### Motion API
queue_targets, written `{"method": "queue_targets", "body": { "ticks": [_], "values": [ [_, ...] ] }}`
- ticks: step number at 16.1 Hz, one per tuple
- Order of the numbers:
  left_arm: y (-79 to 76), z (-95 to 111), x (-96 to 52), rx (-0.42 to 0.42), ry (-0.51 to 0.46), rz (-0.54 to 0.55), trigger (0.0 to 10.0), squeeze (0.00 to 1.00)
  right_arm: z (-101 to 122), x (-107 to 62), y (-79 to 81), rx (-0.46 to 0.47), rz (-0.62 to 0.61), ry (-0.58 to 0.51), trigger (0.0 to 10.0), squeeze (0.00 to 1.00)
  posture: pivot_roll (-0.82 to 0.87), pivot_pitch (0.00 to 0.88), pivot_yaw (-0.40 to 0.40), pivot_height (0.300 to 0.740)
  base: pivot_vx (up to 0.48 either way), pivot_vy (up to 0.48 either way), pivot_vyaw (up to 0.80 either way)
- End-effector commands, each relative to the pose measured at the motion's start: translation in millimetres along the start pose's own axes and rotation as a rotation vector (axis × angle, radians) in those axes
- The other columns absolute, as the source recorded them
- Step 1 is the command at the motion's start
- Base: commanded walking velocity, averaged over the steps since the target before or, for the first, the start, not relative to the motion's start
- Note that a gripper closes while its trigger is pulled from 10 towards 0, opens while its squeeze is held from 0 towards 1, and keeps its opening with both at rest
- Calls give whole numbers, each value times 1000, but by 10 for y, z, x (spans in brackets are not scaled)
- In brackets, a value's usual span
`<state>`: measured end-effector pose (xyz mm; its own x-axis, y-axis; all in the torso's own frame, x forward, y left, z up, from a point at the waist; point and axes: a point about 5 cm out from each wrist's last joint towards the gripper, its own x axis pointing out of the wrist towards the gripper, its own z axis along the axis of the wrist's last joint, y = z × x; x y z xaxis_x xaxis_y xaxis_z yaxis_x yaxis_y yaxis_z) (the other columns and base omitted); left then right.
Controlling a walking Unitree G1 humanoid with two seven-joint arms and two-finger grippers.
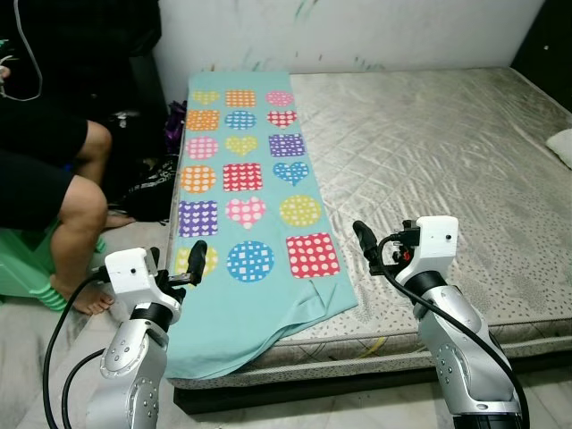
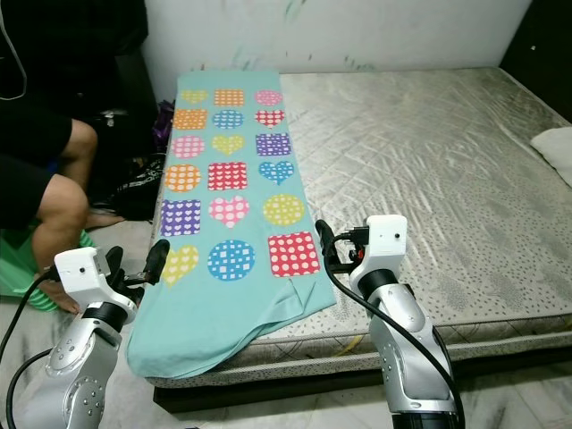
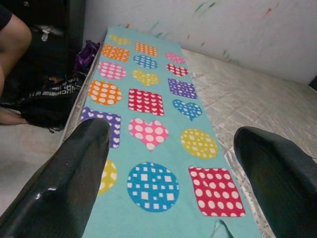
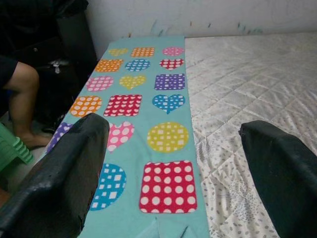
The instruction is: Clean up the room
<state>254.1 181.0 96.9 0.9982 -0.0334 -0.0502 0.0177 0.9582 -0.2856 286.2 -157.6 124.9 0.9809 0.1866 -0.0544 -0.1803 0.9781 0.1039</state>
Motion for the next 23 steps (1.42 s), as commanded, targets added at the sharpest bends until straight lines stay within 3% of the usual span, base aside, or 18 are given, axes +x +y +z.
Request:
{"method": "queue_targets", "body": {
  "ticks": [1, 18, 23],
  "values": [
    [-1, 14, -12, 5, -4, -7, 10000, 0, -3, -4, -22, -6, -16, 3, 10000, 0, -193, 67, 0, 740, 0, 0, 0],
    [9, 5, -5, -5, 14, 22, 10000, 0, -52, -56, 8, 6, 23, 32, 10000, 0, -193, 99, 0, 740, 0, 0, 0],
    [15, 4, -29, -12, 21, 29, 10000, 0, -60, -106, 19, 16, 37, 38, 10000, 0, -195, 122, 1, 685, 0, 0, 0]
  ]
}}
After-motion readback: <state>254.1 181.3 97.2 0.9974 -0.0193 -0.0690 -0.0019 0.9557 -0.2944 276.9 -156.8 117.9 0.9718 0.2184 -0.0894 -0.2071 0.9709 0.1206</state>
